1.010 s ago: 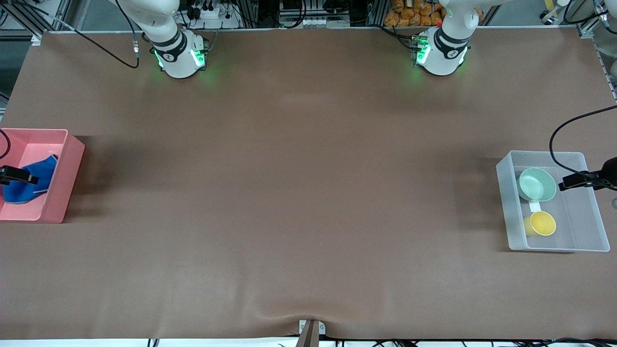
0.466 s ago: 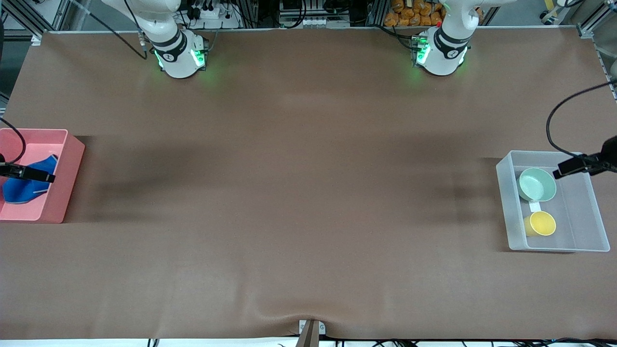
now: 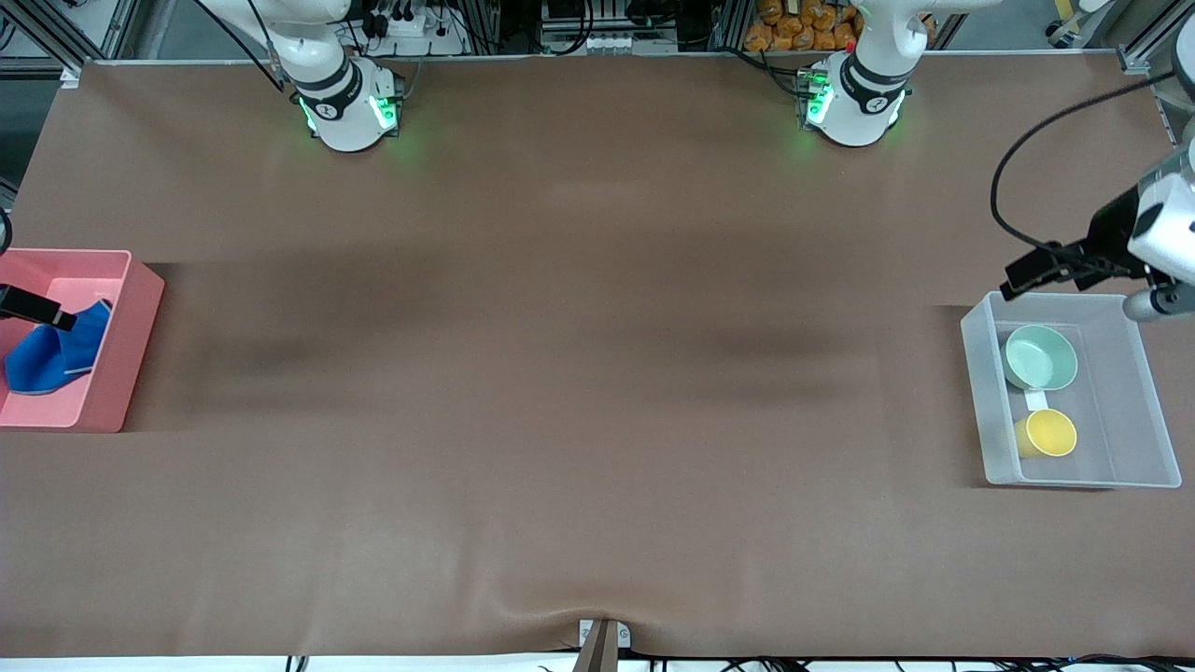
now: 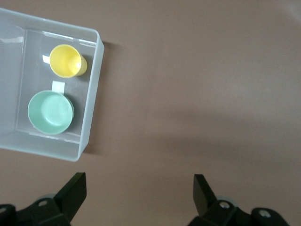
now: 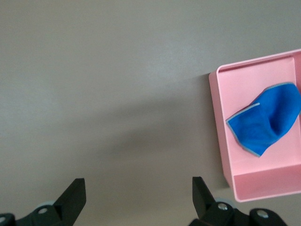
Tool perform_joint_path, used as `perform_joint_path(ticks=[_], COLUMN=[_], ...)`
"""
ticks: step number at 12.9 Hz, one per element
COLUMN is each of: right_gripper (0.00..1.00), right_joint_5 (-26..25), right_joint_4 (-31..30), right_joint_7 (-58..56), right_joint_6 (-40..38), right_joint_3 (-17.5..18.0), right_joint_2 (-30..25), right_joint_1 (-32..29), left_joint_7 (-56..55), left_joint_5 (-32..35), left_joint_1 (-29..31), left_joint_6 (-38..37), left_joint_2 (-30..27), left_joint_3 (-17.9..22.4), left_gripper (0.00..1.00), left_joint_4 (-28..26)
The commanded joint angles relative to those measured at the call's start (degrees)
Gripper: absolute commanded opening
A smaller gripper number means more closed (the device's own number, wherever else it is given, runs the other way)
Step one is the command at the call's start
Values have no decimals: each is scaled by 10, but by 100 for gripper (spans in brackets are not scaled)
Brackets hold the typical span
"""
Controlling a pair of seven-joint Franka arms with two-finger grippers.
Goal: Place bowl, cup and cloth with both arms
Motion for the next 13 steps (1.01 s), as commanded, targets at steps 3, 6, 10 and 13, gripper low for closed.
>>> perform_joint_path(ticks=[3, 6, 10, 13], right_gripper=[100, 100, 100, 100], right_joint_5=[-12, -12, -22, -22], right_joint_4=[-18, -16, -16, -20], right_joint_7=[48, 71, 96, 92], right_joint_6=[-67, -108, -148, -152], right_joint_3=[0, 18, 91, 151], right_joint_2=[-77, -107, -134, -146], right_joint_1=[32, 40, 19, -26], left_joint_7=[24, 51, 101, 94], left_joint_5=[6, 10, 7, 6], left_joint_1=[4, 5, -7, -8], left_joint_6=[-11, -16, -30, -33], left_joint_2=[-4, 3, 1, 2], left_joint_3=[10, 17, -1, -8], left_gripper=[100, 100, 100, 100], left_joint_4=[18, 58, 56, 56])
